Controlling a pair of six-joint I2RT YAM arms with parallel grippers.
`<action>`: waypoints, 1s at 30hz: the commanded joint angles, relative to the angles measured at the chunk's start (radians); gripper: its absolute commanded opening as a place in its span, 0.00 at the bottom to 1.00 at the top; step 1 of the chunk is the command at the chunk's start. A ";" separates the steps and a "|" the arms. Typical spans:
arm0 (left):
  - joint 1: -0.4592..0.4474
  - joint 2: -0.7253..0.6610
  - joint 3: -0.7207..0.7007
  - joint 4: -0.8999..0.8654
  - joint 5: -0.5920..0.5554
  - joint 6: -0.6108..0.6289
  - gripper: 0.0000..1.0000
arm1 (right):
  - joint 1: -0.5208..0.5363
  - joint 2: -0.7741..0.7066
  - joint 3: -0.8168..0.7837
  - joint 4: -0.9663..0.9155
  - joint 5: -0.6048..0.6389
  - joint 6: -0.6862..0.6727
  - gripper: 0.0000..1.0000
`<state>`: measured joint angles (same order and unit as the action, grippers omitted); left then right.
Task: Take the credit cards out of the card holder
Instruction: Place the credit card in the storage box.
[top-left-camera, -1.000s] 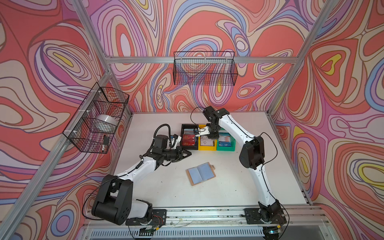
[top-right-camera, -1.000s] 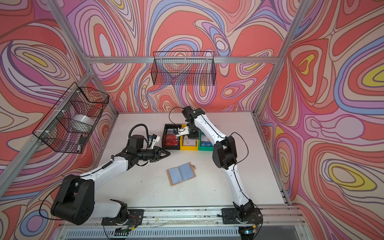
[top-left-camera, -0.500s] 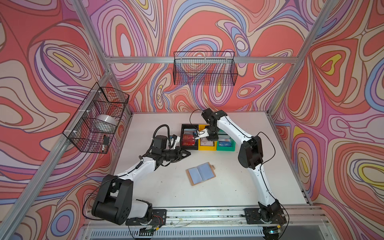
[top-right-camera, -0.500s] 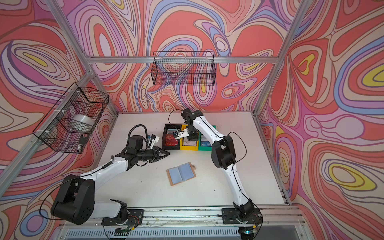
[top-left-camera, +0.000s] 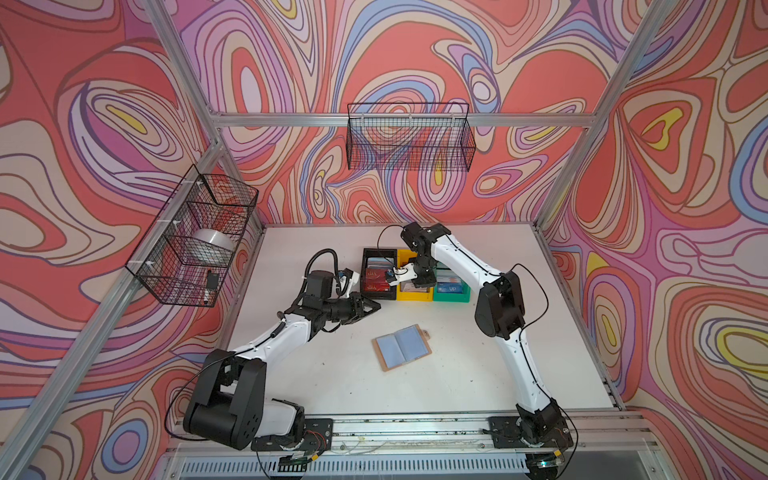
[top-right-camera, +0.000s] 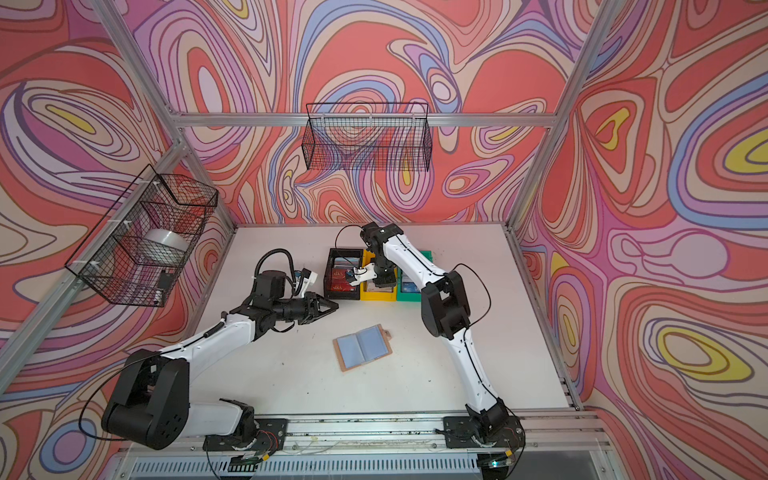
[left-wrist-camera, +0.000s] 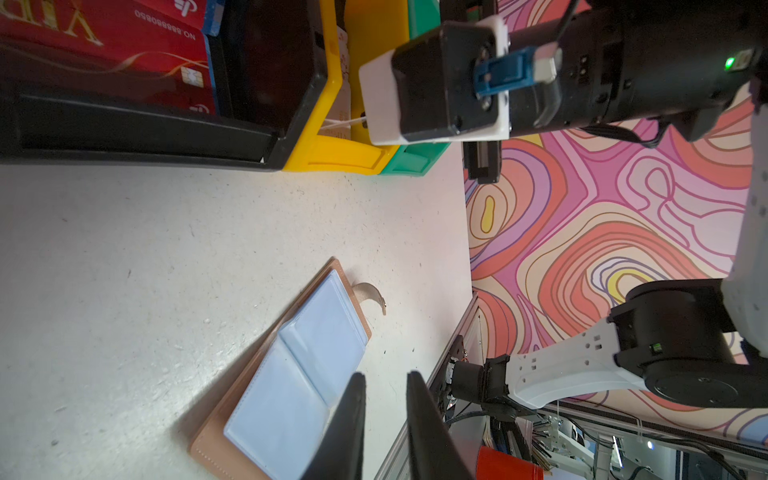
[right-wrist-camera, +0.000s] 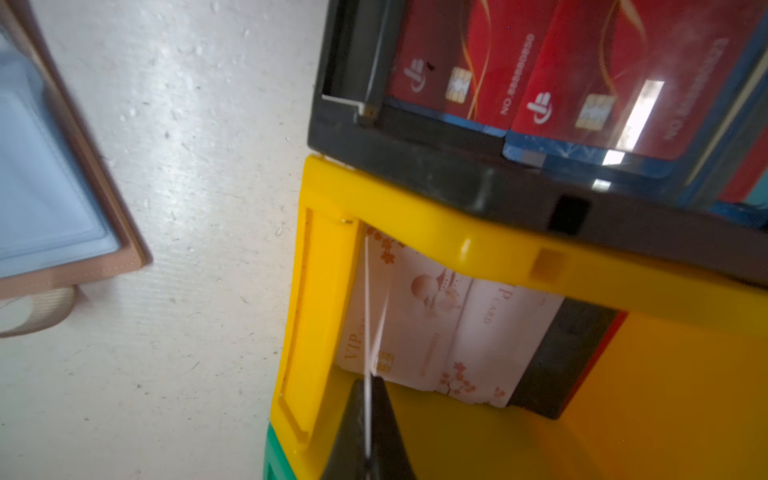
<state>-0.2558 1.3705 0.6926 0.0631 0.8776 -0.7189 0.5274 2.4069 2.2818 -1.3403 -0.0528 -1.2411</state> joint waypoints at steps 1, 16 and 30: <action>0.009 0.005 -0.012 0.007 -0.003 -0.001 0.22 | 0.000 0.001 -0.012 -0.025 -0.013 -0.006 0.00; 0.016 0.010 -0.011 0.011 0.004 -0.002 0.22 | 0.000 0.011 -0.021 0.011 -0.002 0.009 0.04; 0.018 0.004 -0.020 0.012 0.003 -0.004 0.22 | 0.001 0.011 -0.020 0.055 0.008 0.030 0.20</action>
<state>-0.2420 1.3758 0.6910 0.0643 0.8783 -0.7189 0.5270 2.4069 2.2715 -1.3045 -0.0479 -1.2205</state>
